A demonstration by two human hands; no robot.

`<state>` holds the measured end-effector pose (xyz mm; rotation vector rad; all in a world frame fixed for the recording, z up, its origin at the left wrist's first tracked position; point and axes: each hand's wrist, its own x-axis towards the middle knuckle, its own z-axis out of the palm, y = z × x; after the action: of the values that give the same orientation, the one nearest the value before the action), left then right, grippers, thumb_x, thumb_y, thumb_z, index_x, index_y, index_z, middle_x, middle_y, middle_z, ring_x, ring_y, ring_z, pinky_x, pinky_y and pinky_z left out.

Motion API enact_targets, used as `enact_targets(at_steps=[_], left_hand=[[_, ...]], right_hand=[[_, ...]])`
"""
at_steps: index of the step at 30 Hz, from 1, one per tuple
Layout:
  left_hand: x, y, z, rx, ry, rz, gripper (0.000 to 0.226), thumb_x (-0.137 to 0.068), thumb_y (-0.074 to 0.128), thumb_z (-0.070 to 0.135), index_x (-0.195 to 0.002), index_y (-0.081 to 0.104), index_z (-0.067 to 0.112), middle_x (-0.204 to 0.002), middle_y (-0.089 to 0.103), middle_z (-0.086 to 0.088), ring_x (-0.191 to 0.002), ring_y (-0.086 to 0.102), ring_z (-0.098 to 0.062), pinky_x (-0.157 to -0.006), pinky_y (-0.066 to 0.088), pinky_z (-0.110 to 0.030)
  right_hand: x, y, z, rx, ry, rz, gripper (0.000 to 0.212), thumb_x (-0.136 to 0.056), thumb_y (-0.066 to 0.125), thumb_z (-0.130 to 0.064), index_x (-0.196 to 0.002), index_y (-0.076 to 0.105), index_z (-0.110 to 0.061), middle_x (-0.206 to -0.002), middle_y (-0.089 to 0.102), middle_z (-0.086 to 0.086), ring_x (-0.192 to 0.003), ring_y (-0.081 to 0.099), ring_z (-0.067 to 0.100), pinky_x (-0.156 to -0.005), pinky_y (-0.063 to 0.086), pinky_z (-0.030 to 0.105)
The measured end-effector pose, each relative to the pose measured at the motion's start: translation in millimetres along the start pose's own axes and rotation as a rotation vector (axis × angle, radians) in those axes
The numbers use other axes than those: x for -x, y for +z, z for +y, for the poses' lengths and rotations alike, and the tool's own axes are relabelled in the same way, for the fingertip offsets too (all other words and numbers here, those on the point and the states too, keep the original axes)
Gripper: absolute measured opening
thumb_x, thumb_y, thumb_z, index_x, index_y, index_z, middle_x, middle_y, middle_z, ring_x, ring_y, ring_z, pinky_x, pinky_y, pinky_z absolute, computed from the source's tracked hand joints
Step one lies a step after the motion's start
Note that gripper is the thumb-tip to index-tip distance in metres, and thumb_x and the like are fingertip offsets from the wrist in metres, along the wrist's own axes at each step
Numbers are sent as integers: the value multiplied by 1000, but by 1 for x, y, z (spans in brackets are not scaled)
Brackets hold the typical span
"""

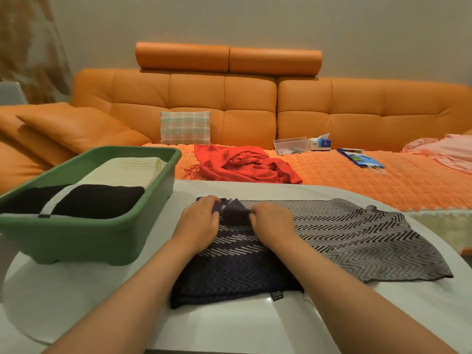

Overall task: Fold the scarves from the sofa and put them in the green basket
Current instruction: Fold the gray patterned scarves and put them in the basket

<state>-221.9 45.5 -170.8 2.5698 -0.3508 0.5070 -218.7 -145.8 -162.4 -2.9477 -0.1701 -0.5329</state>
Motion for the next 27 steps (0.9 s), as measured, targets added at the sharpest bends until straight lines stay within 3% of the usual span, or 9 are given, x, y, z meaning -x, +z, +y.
enact_targets(at_steps=[2, 4, 7, 9, 11, 14, 18, 22, 27], left_hand=[[-4, 1, -2, 36, 38, 76, 29, -97, 48, 17, -126, 54, 16, -123, 60, -2, -113, 54, -25, -99, 40, -41], [-10, 4, -4, 50, 84, 84, 30, -97, 49, 19, -127, 56, 18, -126, 60, -1, -117, 54, -23, -101, 40, -40], [-15, 14, -10, -61, 57, -189, 47, -102, 42, 39, -147, 42, 28, -155, 39, 0, -144, 31, -21, -117, 25, -39], [-15, 19, -16, -169, -43, -475, 59, -102, 30, 55, -157, 17, 36, -166, 9, 1, -152, 5, -19, -122, 8, -45], [-16, 21, -18, -272, -81, -604, 65, -99, 24, 63, -157, 7, 40, -166, -3, 3, -152, -5, -19, -122, 0, -51], [-24, 15, -8, -419, -63, -570, 67, -97, 28, 60, -157, 18, 32, -166, 4, -1, -153, 0, -24, -121, -3, -52], [-21, 20, 6, -439, 39, -439, 63, -101, 31, 49, -153, 31, 13, -164, 17, -7, -150, 15, -24, -121, 13, -43], [-6, 26, 3, -274, 58, -454, 60, -104, 29, 47, -157, 20, 21, -164, 16, -2, -151, 14, -21, -123, 11, -39], [6, 18, 5, -261, 91, -421, 52, -106, 31, 39, -152, 35, 17, -161, 27, -2, -147, 25, -20, -121, 19, -36]], right_hand=[[-11, -8, 4, -238, 181, 117, 27, -99, 44, -34, -107, 66, -19, -105, 69, 8, -99, 64, 33, -77, 47, 38], [-25, -16, 14, -424, 419, 161, 30, -99, 43, -34, -109, 66, -17, -108, 69, 10, -100, 63, 34, -84, 50, 40], [-28, -12, 40, -313, 598, -12, 34, -99, 44, -32, -115, 64, -10, -118, 66, 15, -108, 62, 36, -87, 48, 41], [-21, -2, 52, -208, 600, -143, 31, -98, 47, -28, -116, 61, -7, -121, 64, 16, -109, 62, 36, -82, 45, 38], [-19, 4, 56, -192, 558, -174, 33, -96, 47, -30, -120, 58, -8, -121, 64, 14, -109, 61, 34, -77, 43, 37], [-21, 0, 53, -225, 496, -173, 49, -91, 49, -33, -137, 45, -15, -125, 62, 11, -112, 60, 33, -76, 40, 37], [-12, -7, 49, -198, 382, -232, 63, -84, 54, -28, -144, 36, -20, -126, 61, 7, -112, 60, 30, -76, 42, 35], [-1, -15, 48, -276, 420, -239, 59, -86, 53, -31, -140, 36, -16, -121, 62, 9, -110, 60, 32, -82, 46, 38], [21, -26, 41, -8, 446, -333, 72, -93, 46, -32, -154, 13, -13, -121, 63, 11, -109, 62, 33, -78, 44, 39]])
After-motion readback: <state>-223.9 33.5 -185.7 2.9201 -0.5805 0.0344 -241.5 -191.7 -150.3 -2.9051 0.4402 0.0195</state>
